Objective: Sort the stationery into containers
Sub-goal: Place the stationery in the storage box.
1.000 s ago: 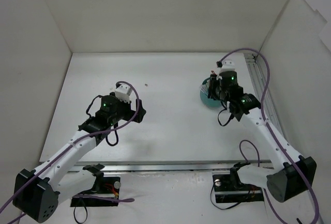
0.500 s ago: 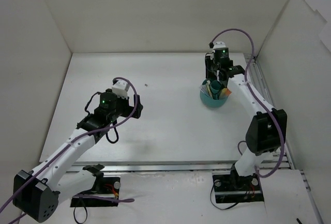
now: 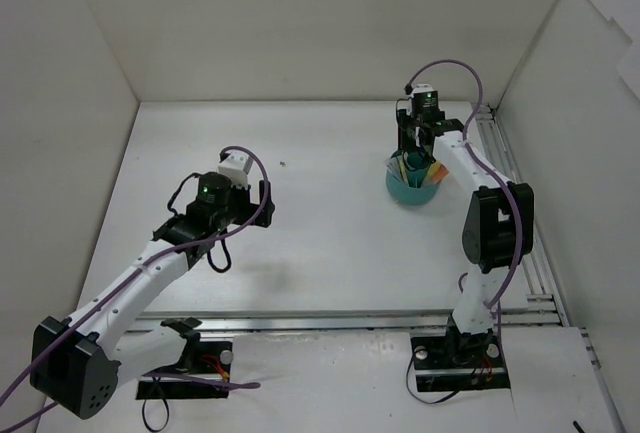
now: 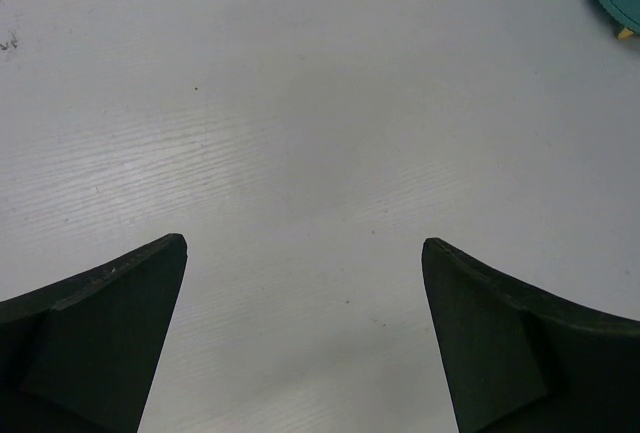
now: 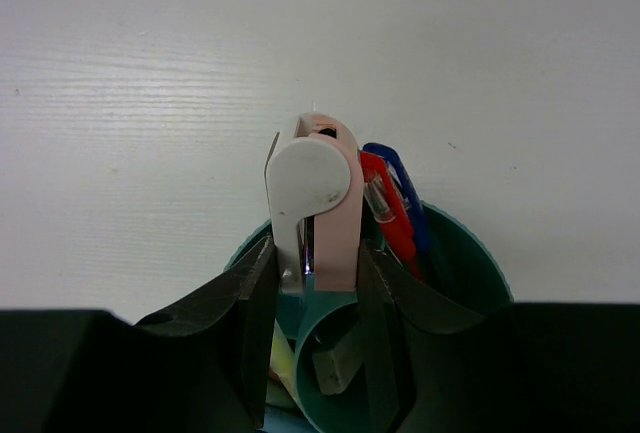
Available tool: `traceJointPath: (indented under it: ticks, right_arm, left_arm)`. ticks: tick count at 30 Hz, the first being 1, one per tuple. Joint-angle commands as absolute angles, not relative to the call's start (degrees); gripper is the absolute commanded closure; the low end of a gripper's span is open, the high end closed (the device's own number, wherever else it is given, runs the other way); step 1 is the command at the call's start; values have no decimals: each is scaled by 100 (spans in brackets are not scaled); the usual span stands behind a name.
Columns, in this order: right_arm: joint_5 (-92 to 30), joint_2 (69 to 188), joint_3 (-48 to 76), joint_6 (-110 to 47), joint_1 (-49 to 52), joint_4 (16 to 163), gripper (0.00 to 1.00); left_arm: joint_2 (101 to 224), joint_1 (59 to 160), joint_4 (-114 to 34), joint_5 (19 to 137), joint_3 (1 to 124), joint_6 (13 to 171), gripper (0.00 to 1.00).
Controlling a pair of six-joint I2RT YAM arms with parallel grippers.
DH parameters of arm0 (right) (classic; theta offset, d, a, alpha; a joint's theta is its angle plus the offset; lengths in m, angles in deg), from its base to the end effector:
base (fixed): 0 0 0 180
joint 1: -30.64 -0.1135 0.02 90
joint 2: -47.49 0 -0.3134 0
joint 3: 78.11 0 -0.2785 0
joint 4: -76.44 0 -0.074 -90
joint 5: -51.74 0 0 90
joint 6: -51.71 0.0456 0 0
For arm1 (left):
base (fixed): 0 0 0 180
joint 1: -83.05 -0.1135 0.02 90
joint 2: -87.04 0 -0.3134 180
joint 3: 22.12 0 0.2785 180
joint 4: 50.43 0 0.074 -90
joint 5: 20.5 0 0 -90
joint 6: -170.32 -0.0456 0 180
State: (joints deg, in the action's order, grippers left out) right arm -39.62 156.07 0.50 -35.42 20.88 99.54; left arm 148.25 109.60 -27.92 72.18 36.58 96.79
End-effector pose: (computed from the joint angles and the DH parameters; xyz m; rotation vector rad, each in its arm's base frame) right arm 0.4924 0.0836 0.3154 -0.1120 2.0981 0.1079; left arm 0.2277 -0.1162 0.3254 0.2101 2.0355 -0.5223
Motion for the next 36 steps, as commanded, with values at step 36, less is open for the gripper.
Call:
traceJointPath:
  ticks: [36]
  right_arm:
    - [-4124, 14365, 929, -3768, 2106, 10057, 47]
  left_arm:
    - [14839, 10924, -2964, 7257, 3945, 9772, 0]
